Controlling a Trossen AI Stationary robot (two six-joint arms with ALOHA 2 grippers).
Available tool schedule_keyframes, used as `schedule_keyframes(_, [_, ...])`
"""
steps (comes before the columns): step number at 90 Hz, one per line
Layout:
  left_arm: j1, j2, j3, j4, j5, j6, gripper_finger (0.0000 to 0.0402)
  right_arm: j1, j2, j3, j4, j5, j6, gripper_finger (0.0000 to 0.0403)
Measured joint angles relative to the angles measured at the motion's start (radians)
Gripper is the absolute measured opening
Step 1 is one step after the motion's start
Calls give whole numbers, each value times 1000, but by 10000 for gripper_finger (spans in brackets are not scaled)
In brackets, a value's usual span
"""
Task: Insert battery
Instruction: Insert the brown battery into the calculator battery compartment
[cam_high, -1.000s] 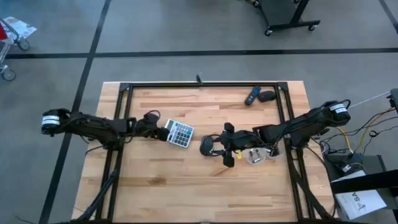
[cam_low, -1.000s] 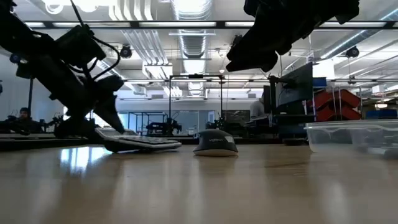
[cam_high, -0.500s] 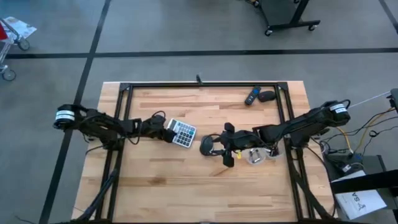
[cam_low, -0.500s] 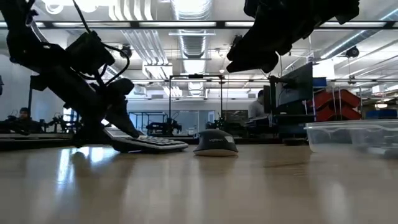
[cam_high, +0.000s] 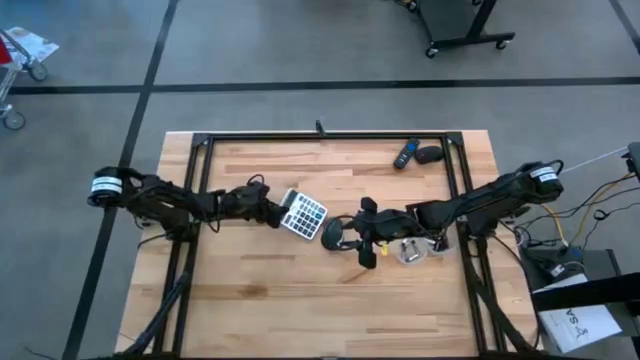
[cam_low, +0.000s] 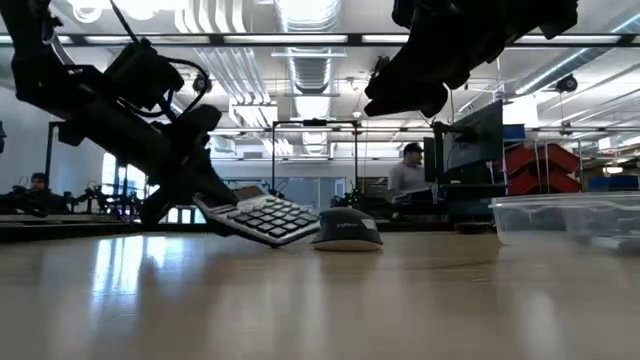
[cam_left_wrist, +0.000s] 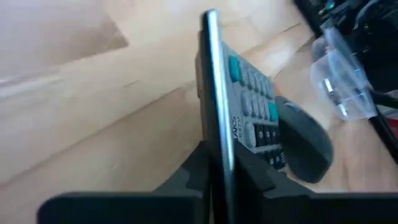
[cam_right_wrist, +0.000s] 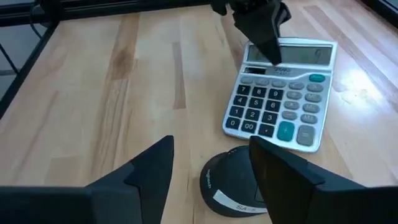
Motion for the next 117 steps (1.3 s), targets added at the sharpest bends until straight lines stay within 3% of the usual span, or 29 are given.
schedule_keyframes(25, [-1,-71,5,70,-29,230,8,5,-14,17,-26,-44,-37,176])
schedule_keyframes(50, [-23,-178,49,75,-30,771,8,16,-17,126,-208,-35,-116,167])
schedule_keyframes(77, [-50,-230,51,66,-30,1381,8,28,-6,184,-266,211,-189,185])
schedule_keyframes(93, [-61,-227,51,59,-30,1504,8,35,42,190,-239,334,-202,202])
schedule_keyframes(108, [-75,-227,51,115,-26,1616,8,38,132,213,-120,357,-227,220])
schedule_keyframes(117, [-76,-225,51,160,-1,1643,8,38,203,247,-77,427,-270,228])
